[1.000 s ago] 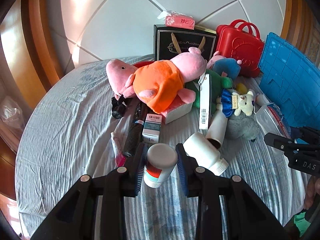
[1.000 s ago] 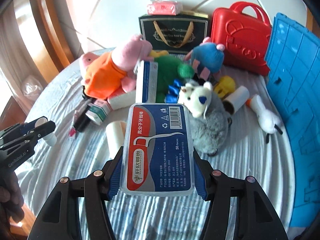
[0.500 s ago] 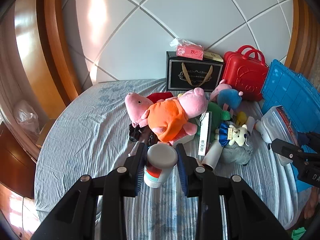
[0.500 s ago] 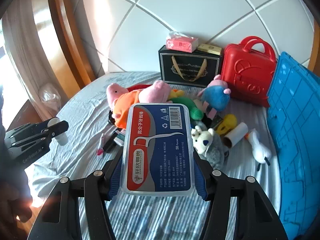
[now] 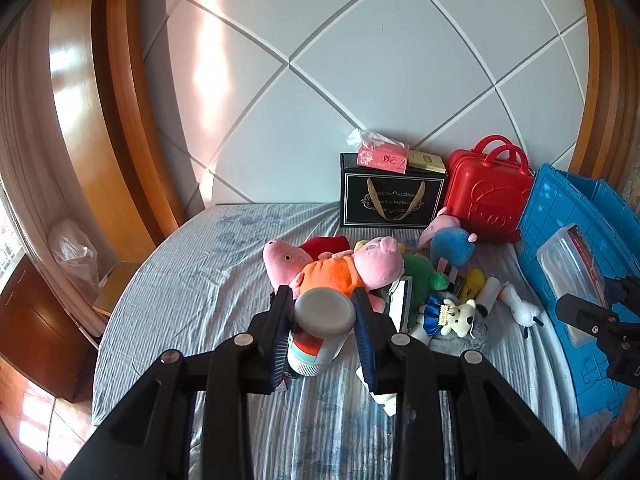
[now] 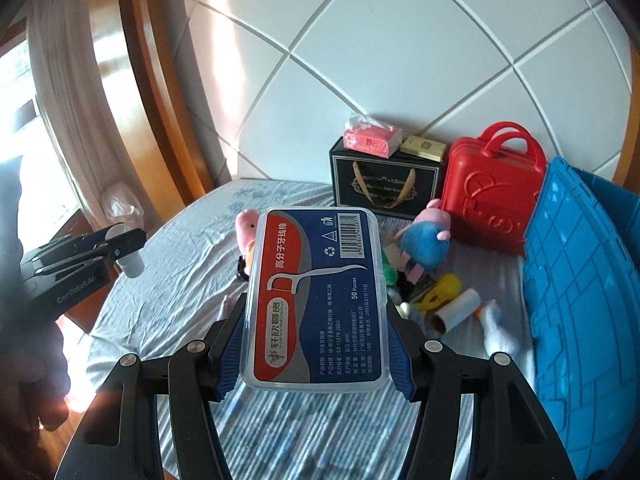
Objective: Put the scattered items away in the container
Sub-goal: 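Lift and carry the pill bottle and floss box over the blue bin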
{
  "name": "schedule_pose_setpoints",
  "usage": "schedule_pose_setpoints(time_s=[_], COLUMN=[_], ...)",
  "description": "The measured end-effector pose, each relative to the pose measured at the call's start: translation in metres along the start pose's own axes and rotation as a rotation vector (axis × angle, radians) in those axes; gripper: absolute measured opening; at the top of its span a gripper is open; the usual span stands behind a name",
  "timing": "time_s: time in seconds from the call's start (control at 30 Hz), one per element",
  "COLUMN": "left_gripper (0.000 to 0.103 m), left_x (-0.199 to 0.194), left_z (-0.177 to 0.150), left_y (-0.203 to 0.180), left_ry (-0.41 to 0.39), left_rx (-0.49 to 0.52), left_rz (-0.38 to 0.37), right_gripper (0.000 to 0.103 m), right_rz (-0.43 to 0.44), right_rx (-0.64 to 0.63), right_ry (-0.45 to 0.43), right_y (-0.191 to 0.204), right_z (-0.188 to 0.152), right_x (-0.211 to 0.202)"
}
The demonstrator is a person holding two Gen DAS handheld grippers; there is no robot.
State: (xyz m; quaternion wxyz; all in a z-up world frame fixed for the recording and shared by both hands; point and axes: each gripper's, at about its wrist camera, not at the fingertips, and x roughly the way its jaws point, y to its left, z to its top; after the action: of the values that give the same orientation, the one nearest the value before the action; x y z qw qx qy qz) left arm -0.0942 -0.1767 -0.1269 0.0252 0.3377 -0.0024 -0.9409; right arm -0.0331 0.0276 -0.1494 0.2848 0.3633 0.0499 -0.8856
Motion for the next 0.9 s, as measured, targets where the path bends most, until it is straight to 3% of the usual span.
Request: schedule_pose_setpoints(time_s=[0.47,0.9], left_gripper=[0.030,0.030], left_x=[-0.043,-0.062], left_z=[0.032,0.061], left_y=[-0.050,-0.132], left_ry=[-0.068,-0.110], left_rx=[0.026,0.082], left_rz=[0.026,-0.005], right_gripper=[0.059,0.059], right_rz=[0.042,0.027], right_rx=[-0.033,-0.008], right_ry=[-0.084,-0.129], right_y=[-0.028,-0.091], right_z=[0.030,0.040], right_x=[-0.063,-0.104])
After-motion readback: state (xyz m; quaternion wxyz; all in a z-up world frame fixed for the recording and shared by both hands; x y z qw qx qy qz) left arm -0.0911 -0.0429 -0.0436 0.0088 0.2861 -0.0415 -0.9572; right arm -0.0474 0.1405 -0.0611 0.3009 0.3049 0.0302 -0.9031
